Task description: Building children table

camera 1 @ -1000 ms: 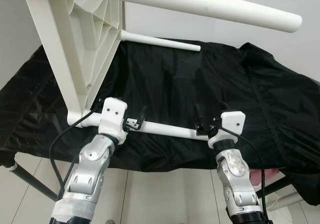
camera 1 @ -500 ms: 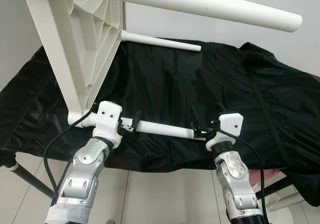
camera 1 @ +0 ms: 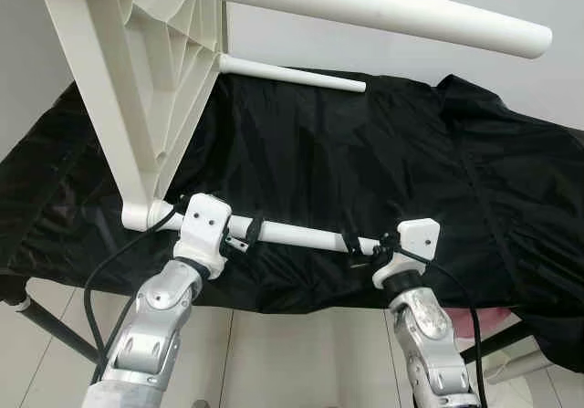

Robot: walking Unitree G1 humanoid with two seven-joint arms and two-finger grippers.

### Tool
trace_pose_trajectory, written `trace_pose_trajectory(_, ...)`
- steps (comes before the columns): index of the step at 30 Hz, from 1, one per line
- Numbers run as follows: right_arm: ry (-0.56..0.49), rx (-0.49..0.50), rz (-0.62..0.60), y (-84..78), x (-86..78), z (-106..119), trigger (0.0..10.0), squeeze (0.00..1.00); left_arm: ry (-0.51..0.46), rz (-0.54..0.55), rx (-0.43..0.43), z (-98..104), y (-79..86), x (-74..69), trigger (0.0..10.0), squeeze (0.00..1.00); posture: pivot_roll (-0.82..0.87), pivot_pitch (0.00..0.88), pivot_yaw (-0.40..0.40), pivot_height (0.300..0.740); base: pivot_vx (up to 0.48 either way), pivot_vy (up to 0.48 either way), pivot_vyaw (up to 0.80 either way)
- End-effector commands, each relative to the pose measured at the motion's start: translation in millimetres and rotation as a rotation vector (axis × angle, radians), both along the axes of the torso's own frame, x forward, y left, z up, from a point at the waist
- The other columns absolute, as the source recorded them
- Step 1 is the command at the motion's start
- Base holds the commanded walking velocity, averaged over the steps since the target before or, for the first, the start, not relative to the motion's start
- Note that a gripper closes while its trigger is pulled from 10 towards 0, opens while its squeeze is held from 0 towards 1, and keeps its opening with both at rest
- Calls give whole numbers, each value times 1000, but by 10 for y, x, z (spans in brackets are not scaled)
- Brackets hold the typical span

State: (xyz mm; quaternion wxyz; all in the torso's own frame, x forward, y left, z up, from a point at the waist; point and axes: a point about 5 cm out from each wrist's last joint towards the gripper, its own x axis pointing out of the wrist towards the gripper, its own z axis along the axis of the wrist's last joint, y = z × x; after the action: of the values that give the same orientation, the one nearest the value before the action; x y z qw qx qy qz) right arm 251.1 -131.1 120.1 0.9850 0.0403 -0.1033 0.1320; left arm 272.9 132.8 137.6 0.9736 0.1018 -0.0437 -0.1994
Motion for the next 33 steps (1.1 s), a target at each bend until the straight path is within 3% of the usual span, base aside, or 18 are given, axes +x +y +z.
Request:
trace_pose_trajectory(1,30,-7,56,-6,-54,-66,10000,0,-3,-62,23,-10,-36,-40,10000,0,19,30,-66,740,0,0,0)
trace_pose_trajectory(7,70,-59,95,-87,-89,-188,10000,0,-13,-62,44,-10,-2,-14,10000,0,8,24,-56,740,0,0,0)
trace_pose_trajectory(14,124,-162,97,-343,-17,-289,10000,0,-49,-59,47,107,9,38,10000,0,19,29,-55,740,0,0,0)
trace_pose_trajectory(33,191,-210,158,-454,1,-391,10000,0,-78,-40,49,165,28,48,10000,0,13,32,-58,740,0,0,0)
